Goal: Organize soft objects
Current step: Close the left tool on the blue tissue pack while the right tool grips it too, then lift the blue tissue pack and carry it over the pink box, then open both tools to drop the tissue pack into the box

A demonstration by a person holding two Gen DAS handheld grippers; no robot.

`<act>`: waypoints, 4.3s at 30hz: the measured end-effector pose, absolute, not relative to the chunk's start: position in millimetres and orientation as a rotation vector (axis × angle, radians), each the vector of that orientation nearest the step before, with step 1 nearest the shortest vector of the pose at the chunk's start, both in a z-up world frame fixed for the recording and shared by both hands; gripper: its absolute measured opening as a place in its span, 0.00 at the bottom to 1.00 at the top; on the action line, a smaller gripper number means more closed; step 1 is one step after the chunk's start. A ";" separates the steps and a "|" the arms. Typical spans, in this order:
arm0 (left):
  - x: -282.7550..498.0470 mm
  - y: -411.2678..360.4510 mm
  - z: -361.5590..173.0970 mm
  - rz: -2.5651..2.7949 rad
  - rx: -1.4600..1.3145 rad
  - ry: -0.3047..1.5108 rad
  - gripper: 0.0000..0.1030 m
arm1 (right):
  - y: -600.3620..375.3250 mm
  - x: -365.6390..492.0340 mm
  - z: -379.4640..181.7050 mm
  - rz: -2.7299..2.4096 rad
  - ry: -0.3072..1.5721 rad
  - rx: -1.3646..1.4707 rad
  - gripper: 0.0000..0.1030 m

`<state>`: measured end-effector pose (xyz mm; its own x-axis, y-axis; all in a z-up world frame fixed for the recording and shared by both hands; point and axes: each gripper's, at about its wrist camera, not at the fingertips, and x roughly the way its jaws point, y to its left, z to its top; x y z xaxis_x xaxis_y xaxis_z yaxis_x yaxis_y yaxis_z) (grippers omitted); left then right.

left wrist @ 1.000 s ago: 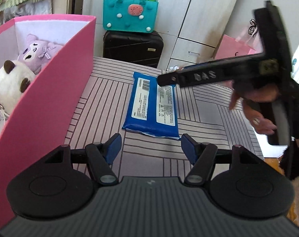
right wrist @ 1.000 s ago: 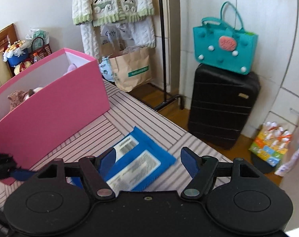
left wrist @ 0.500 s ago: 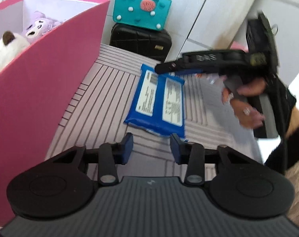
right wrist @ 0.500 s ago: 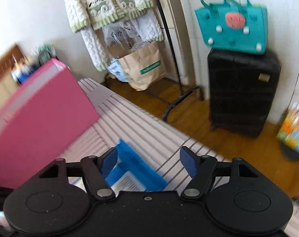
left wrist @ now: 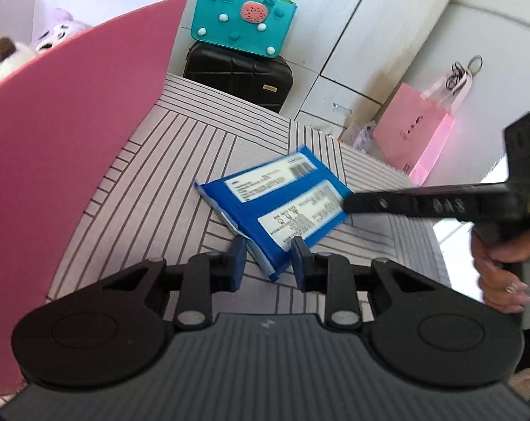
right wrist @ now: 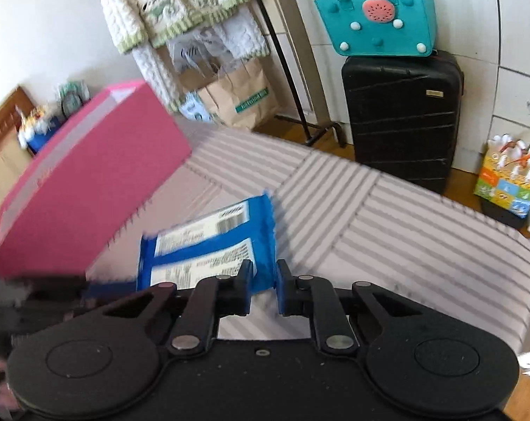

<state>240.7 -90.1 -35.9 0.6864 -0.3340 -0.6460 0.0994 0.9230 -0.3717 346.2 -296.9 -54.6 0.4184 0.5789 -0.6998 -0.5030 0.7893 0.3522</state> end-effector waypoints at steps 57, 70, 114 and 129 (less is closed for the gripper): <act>135.2 4.0 87.9 -0.453 -0.106 0.540 0.22 | -190.5 146.1 59.9 0.467 0.615 0.042 0.57; 141.6 80.6 116.9 -0.307 -0.089 0.482 0.22 | -117.1 159.2 94.6 0.613 0.531 0.007 0.47; 204.6 120.7 76.0 -0.238 0.028 0.667 0.25 | -52.3 224.3 42.7 0.658 0.654 0.077 0.23; 119.4 116.9 124.4 -0.255 0.003 0.534 0.64 | -69.8 156.1 76.8 0.603 0.604 -0.041 0.51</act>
<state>119.4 116.9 124.4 0.8300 -0.2392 -0.5039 0.2410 0.9685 -0.0628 156.1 -69.8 76.8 0.6575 0.5207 -0.5446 -0.5442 0.8281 0.1348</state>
